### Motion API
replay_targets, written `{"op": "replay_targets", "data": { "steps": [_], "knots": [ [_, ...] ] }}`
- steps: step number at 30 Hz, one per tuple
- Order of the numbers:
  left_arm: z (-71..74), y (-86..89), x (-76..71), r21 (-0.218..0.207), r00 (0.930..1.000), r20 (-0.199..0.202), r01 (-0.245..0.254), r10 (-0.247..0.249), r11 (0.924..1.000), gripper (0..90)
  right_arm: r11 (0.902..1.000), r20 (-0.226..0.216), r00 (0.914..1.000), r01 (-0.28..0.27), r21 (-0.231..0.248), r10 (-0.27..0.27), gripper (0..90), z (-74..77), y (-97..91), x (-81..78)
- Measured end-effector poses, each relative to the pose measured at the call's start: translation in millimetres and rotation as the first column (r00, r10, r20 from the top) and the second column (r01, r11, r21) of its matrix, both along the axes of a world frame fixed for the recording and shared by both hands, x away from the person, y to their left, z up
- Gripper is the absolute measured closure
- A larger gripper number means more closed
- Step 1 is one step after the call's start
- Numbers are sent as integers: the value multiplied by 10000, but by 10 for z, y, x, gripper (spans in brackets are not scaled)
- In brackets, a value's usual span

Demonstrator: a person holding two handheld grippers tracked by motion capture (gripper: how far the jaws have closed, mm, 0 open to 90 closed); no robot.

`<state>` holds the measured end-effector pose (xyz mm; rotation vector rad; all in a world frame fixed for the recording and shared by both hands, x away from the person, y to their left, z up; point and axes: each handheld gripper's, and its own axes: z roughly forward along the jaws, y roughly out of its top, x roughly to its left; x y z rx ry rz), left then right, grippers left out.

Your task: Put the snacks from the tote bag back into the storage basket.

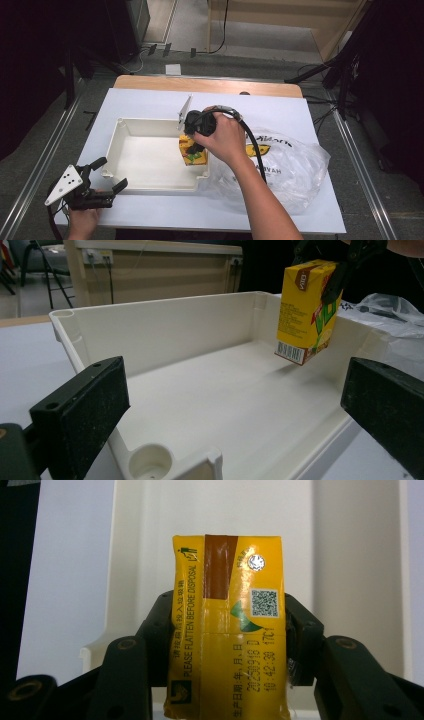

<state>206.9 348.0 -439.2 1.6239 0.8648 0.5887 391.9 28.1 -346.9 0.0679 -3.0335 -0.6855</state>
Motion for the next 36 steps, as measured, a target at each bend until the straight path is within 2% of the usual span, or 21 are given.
{"op": "replay_targets", "data": {
  "steps": [3,14,16,24,27,30,32,33,34,36],
  "knots": [
    [0,-2,-1,8,10000,2,-3,3,10000,0,9999,-125,9999,76,-127,-77,520,-42,11,-13],
    [1,2,0,-8,10000,9,-11,11,10000,0,9999,-40,10000,30,-121,-30,520,-108,32,-10],
    [1,4,-1,-14,10000,21,-18,18,10000,0,9996,-164,9997,176,-233,-180,519,-122,25,-20],
    [1,3,0,-31,10000,18,-13,14,10000,0,9994,-155,9998,78,-325,-83,518,-155,38,-31],
    [1,4,0,-7,10000,18,-4,4,10000,0,9993,3,10000,-24,-364,25,516,-159,52,-46],
    [1,4,0,-3,10000,17,-5,5,10000,0,9988,-52,9999,84,-492,-87,502,-166,53,-64],
    [1,5,0,-7,10000,15,-1,1,10000,0,9991,-17,10000,60,-415,-61,494,-166,49,-59],
    [1,4,0,-9,10000,10,1,-1,10000,0,10000,11,10000,76,60,-76,436,-121,17,-55],
    [1,4,0,-9,10000,10,1,-1,10000,0,9995,-196,9998,68,293,-62,419,-91,-4,-52],
    [1,3,0,5,10000,-2,0,0,10000,0,9992,-240,9997,107,387,-97,419,-69,-20,-53]
  ]
}}
